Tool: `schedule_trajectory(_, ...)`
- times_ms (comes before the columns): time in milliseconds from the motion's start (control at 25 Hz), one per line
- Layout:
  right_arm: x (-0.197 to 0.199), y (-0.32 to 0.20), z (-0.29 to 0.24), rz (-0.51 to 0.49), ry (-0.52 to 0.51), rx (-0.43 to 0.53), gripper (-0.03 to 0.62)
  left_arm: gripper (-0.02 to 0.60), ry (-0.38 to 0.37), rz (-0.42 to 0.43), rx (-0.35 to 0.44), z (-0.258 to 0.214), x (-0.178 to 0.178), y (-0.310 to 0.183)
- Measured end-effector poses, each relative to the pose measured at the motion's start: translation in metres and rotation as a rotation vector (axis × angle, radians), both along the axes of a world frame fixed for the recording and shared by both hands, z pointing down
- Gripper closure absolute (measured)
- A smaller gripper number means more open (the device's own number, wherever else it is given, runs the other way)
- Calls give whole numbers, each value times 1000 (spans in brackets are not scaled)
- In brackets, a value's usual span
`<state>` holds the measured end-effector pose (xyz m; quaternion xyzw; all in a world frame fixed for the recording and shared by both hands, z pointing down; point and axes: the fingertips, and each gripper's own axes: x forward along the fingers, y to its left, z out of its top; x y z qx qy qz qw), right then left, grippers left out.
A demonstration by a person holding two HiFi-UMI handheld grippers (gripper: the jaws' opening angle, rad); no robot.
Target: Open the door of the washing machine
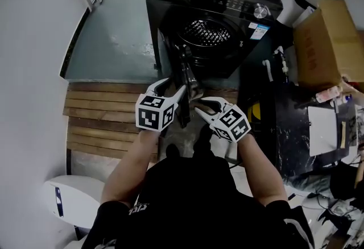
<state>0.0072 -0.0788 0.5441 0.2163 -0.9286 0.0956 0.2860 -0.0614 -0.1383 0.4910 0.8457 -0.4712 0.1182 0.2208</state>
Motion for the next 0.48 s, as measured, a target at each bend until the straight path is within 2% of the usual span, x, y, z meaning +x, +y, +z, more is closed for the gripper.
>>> schedule_trajectory(200, -11, -2, -17, 3, -41, 29, 503, 370, -45, -58, -15, 11, -29, 5)
schedule_trajectory(360, -22, -2, -30, -9, -59, 48, 507, 377, -40, -101, -19, 16, -57, 11)
schedule_trajectory(480, -28, -3, -38, -14, -79, 59, 510, 425, -57, -118, -3, 14, -71, 16)
